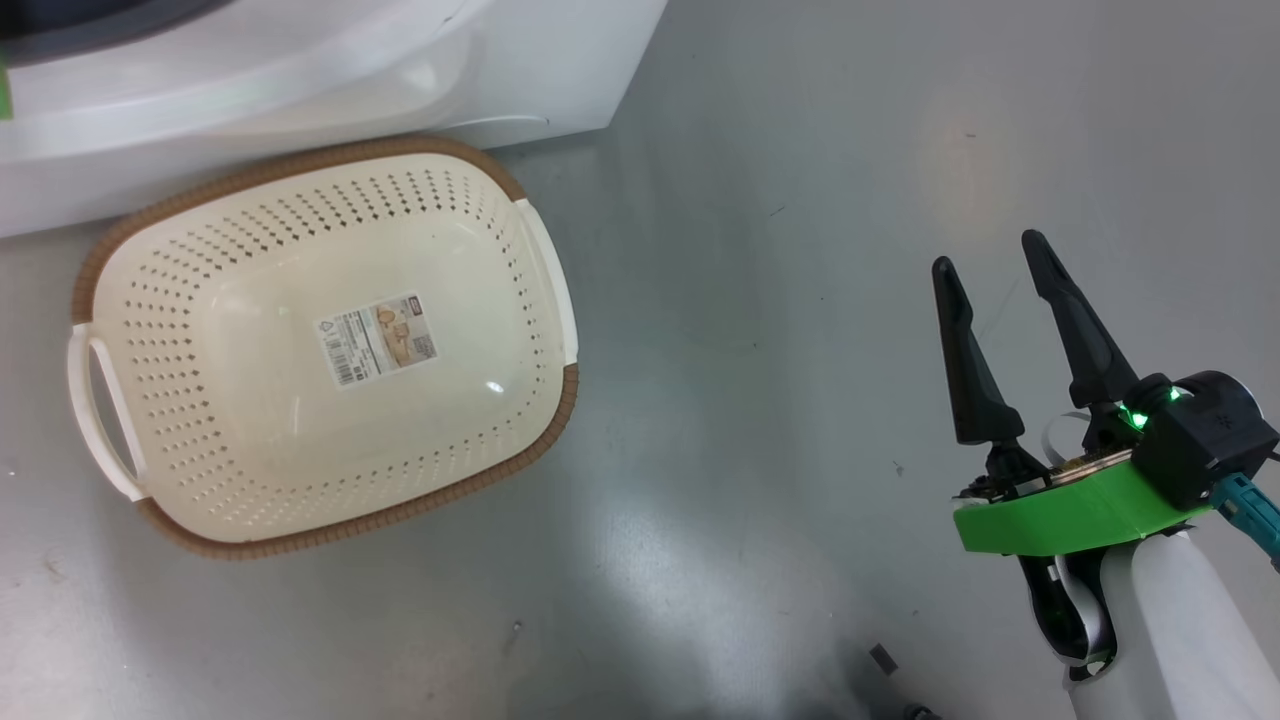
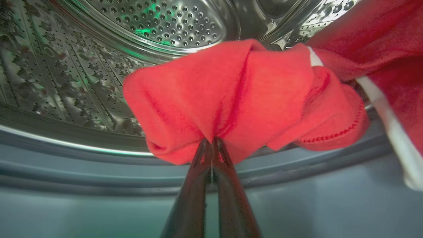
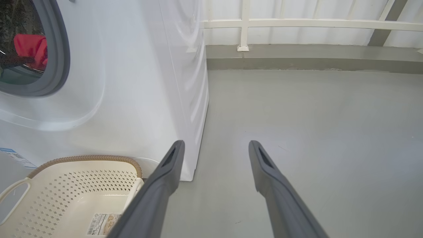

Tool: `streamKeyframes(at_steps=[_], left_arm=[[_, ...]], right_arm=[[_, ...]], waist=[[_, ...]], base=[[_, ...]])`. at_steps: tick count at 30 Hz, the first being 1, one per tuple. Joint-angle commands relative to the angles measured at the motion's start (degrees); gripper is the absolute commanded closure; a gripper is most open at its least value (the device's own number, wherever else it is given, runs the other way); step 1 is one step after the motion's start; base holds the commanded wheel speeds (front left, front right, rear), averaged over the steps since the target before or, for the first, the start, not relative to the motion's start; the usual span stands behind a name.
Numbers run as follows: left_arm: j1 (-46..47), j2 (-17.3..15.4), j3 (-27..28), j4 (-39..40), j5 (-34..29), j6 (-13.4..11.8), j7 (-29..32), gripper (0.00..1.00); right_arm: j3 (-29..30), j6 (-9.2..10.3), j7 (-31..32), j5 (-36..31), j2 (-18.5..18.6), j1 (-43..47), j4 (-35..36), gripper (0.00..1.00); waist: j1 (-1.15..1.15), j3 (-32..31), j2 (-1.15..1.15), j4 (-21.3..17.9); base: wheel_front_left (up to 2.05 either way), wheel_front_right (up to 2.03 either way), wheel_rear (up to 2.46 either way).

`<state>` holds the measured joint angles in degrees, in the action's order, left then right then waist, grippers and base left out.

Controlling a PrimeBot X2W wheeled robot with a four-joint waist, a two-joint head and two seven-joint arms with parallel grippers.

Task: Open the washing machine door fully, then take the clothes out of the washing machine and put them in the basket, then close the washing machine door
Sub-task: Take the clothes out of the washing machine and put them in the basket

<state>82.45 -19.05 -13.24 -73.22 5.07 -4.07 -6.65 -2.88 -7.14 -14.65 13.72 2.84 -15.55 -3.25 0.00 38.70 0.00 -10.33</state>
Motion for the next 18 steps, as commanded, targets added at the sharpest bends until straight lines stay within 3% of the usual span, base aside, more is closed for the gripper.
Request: streamKeyframes(at_steps=[1,18], left_arm=[[1.02,-2.71,0.17,1.57,0.14,-0.43,-1.25,1.00],[-5.79,-0.22,3.88,6.59,6.63,1.86,-8.08,1.00]], right_arm=[[-1.42,-0.35,-0.35,0.65,0.04,0.40,0.98,0.00],[-1.60,-0.35,-0.35,0.42,0.04,-0.39,0.22,0.00]], waist=[[0.00,-0.10,0.00,0.16],[0.00,-3.78,0.00,2.77]], base=[[0.00,0.00,0.00],[0.00,0.00,0.00]])
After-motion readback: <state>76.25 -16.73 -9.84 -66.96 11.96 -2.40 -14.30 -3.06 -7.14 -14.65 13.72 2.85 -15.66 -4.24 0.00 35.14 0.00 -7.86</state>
